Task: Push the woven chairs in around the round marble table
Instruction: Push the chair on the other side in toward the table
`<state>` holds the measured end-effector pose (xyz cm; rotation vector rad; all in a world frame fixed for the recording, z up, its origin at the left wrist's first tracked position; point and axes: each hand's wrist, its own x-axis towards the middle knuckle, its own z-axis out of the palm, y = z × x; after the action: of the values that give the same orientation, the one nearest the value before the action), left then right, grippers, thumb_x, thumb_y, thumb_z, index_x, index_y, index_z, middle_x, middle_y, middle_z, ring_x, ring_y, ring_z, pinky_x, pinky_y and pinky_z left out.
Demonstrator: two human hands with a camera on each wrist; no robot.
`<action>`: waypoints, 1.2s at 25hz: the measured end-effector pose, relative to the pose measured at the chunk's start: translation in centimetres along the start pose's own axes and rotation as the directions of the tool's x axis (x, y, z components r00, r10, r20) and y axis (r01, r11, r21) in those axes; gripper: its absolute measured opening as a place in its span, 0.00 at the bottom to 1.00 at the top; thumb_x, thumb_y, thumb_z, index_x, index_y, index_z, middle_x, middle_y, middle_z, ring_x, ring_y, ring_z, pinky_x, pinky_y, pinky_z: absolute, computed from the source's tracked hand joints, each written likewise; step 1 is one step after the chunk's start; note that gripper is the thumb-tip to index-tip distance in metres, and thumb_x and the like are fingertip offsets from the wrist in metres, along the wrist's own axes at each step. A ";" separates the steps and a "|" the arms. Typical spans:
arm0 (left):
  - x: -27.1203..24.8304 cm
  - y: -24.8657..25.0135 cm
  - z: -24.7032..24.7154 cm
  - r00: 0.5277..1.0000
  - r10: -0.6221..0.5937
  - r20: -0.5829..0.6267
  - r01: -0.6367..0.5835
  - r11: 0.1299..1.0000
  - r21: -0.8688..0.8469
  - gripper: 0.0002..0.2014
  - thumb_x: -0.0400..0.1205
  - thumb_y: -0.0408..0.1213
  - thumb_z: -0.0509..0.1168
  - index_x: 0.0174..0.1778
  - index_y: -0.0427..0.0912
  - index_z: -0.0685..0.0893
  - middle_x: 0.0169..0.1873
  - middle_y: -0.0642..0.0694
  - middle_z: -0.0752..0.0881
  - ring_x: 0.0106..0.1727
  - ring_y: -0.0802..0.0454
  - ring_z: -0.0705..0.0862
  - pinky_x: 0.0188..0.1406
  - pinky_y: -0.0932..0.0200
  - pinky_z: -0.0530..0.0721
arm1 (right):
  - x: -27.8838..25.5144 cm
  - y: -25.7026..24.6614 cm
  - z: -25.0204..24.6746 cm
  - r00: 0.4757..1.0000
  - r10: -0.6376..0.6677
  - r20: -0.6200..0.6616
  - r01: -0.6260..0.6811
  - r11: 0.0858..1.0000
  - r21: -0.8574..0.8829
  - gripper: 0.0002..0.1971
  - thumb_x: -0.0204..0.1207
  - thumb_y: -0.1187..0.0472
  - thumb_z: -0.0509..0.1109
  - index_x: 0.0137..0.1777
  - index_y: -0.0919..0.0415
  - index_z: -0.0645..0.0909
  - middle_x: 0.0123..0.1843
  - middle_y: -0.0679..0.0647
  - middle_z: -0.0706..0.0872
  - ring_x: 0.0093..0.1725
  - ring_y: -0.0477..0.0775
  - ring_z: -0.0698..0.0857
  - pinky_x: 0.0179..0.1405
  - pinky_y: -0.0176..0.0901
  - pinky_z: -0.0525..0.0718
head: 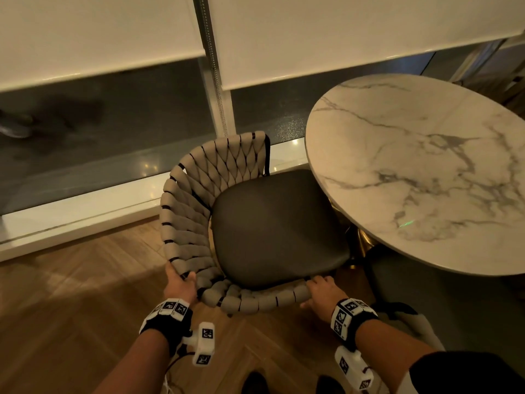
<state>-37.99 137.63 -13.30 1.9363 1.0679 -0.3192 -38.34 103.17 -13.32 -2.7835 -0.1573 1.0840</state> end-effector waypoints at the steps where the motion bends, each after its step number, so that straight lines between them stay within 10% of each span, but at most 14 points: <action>1: 0.4 0.1 0.2 1.000 -0.008 0.000 0.008 1.000 0.008 0.38 0.82 0.43 0.65 0.82 0.65 0.50 0.69 0.28 0.80 0.64 0.25 0.82 0.61 0.27 0.83 | 0.2 0.2 -0.4 1.000 0.005 -0.003 -0.005 1.000 0.012 0.30 0.75 0.43 0.70 0.75 0.54 0.71 0.73 0.56 0.73 0.72 0.62 0.69 0.73 0.56 0.73; 13: 0.9 1.7 1.7 0.994 -0.028 -0.104 0.028 1.000 -0.003 0.37 0.82 0.38 0.67 0.84 0.52 0.55 0.69 0.26 0.79 0.66 0.25 0.81 0.68 0.35 0.80 | 1.2 1.1 -2.0 1.000 0.017 0.016 -0.018 0.999 0.027 0.31 0.74 0.43 0.71 0.74 0.53 0.71 0.75 0.55 0.71 0.73 0.63 0.67 0.74 0.57 0.72; 19: 2.2 2.4 0.3 0.996 -0.057 -0.072 0.051 0.995 -0.083 0.47 0.75 0.43 0.76 0.84 0.53 0.53 0.66 0.29 0.81 0.57 0.27 0.85 0.39 0.46 0.86 | -0.1 1.3 -2.0 0.987 0.156 0.044 -0.159 0.983 0.089 0.31 0.67 0.33 0.70 0.69 0.37 0.68 0.75 0.55 0.66 0.71 0.69 0.71 0.68 0.67 0.77; 24: 3.1 2.7 0.8 0.998 -0.020 -0.054 0.020 1.000 0.013 0.29 0.78 0.39 0.71 0.73 0.35 0.71 0.66 0.27 0.82 0.64 0.27 0.82 0.65 0.36 0.81 | -0.3 0.1 -0.7 0.984 0.180 0.008 -0.175 0.946 0.273 0.37 0.67 0.37 0.74 0.74 0.46 0.67 0.80 0.63 0.56 0.72 0.68 0.72 0.74 0.59 0.75; 30: 4.5 0.8 0.0 0.999 -0.026 -0.041 0.025 1.000 -0.003 0.31 0.77 0.41 0.72 0.74 0.39 0.70 0.64 0.27 0.83 0.62 0.27 0.83 0.64 0.35 0.82 | -0.1 -1.5 -0.9 0.987 0.159 -0.015 -0.151 0.961 0.233 0.28 0.74 0.43 0.72 0.70 0.49 0.69 0.76 0.61 0.58 0.67 0.68 0.72 0.69 0.57 0.79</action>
<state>-34.67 139.99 -15.44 1.9358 1.1199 -0.2932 -37.87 104.58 -12.37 -2.6363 0.1832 1.0144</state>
